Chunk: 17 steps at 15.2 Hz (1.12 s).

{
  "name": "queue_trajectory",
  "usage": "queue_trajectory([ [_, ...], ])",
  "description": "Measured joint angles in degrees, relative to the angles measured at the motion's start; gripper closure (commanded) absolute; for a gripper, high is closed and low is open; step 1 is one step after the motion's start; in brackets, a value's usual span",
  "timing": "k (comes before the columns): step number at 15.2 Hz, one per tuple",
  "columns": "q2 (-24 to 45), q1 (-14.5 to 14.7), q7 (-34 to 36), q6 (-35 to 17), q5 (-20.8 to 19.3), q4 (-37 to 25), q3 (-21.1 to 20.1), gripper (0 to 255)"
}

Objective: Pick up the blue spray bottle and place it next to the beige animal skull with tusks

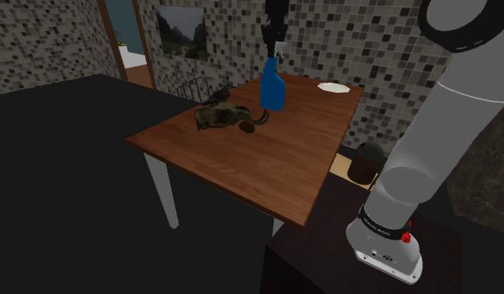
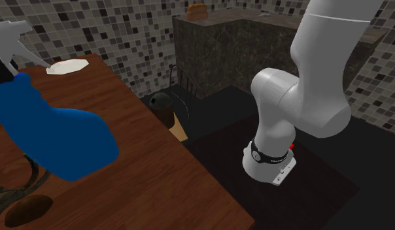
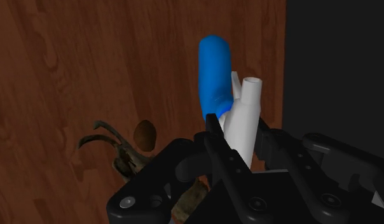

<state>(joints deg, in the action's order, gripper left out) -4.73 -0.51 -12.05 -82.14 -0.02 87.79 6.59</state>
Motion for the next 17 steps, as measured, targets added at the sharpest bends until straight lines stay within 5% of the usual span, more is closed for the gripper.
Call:
queue_trajectory([
  [10,24.4,-1.3,-1.0,1.3,2.9,-25.5,0.5,255],
  [17,23.6,-1.0,-0.9,-4.5,2.8,-19.0,0.4,255],
])
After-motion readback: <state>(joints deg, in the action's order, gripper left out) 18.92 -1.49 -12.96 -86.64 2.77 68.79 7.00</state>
